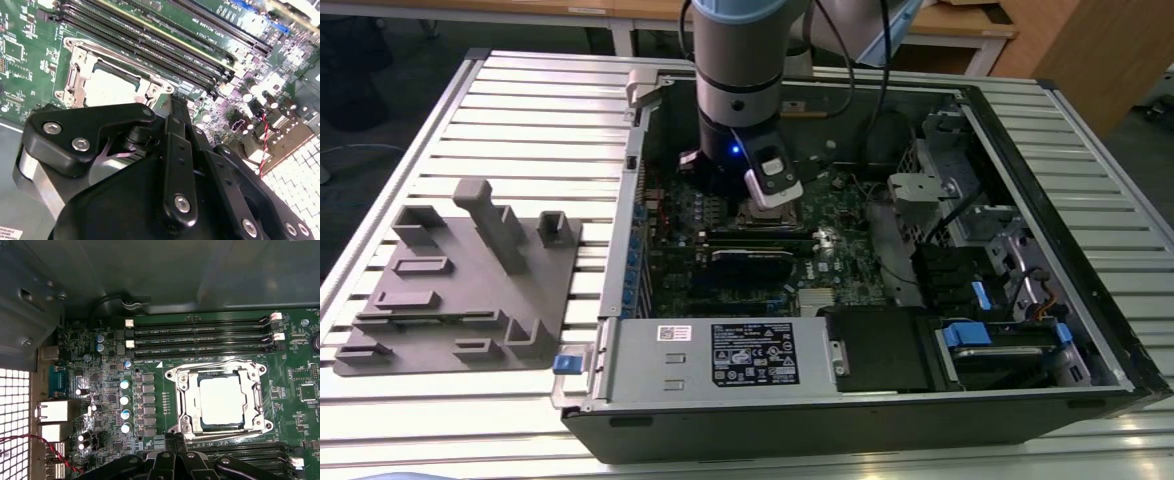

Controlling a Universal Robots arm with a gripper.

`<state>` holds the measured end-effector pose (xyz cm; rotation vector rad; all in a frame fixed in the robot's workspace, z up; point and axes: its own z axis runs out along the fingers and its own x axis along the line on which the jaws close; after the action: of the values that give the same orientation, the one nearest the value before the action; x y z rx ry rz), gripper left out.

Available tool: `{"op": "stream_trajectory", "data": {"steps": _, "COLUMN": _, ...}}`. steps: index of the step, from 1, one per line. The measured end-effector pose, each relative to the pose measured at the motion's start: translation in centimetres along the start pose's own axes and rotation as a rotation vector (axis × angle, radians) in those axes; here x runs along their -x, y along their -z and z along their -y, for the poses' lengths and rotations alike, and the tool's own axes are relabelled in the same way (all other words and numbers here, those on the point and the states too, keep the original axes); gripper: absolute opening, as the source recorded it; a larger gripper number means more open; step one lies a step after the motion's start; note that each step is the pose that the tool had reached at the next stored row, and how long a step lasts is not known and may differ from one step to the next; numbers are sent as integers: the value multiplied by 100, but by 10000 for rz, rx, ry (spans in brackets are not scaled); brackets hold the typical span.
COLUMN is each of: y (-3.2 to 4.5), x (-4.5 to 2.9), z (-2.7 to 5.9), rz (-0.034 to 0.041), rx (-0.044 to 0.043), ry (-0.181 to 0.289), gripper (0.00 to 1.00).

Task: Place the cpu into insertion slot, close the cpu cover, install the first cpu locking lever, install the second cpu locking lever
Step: 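Install the second cpu locking lever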

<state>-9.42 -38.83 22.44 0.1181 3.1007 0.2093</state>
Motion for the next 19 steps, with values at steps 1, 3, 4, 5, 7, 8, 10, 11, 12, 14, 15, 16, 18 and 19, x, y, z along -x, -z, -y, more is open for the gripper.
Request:
{"op": "stream_trajectory", "data": {"steps": 1, "y": -1, "x": 18, "z": -2, "rz": 1, "rx": -16, "ry": 0, "gripper": 11}}
{"op": "stream_trajectory", "data": {"steps": 3, "y": -5, "x": 72, "z": -6, "rz": 3, "rx": -31, "ry": 1, "gripper": 11}}
{"op": "stream_trajectory", "data": {"steps": 4, "y": -8, "x": 104, "z": -9, "rz": 4, "rx": -35, "ry": 0, "gripper": 11}}
{"op": "stream_trajectory", "data": {"steps": 5, "y": -10, "x": 139, "z": -11, "rz": 4, "rx": -39, "ry": 0, "gripper": 11}}
{"op": "stream_trajectory", "data": {"steps": 7, "y": -14, "x": 207, "z": -17, "rz": 4, "rx": -49, "ry": 2, "gripper": 11}}
{"op": "stream_trajectory", "data": {"steps": 8, "y": -16, "x": 242, "z": -20, "rz": 5, "rx": -56, "ry": 2, "gripper": 11}}
{"op": "stream_trajectory", "data": {"steps": 10, "y": -21, "x": 311, "z": -29, "rz": 7, "rx": -75, "ry": 2, "gripper": 11}}
{"op": "stream_trajectory", "data": {"steps": 11, "y": -24, "x": 337, "z": -38, "rz": 7, "rx": -88, "ry": 3, "gripper": 11}}
{"op": "stream_trajectory", "data": {"steps": 12, "y": -27, "x": 357, "z": -49, "rz": 9, "rx": -103, "ry": 4, "gripper": 11}}
{"op": "stream_trajectory", "data": {"steps": 14, "y": -33, "x": 381, "z": -83, "rz": 11, "rx": -144, "ry": 5, "gripper": 11}}
{"op": "stream_trajectory", "data": {"steps": 15, "y": -36, "x": 387, "z": -108, "rz": 13, "rx": -173, "ry": 4, "gripper": 11}}
{"op": "stream_trajectory", "data": {"steps": 16, "y": -40, "x": 389, "z": -134, "rz": 15, "rx": -204, "ry": 7, "gripper": 11}}
{"op": "stream_trajectory", "data": {"steps": 18, "y": -49, "x": 391, "z": -187, "rz": 20, "rx": -257, "ry": 9, "gripper": 11}}
{"op": "stream_trajectory", "data": {"steps": 19, "y": -51, "x": 394, "z": -207, "rz": 21, "rx": -278, "ry": 10, "gripper": 11}}
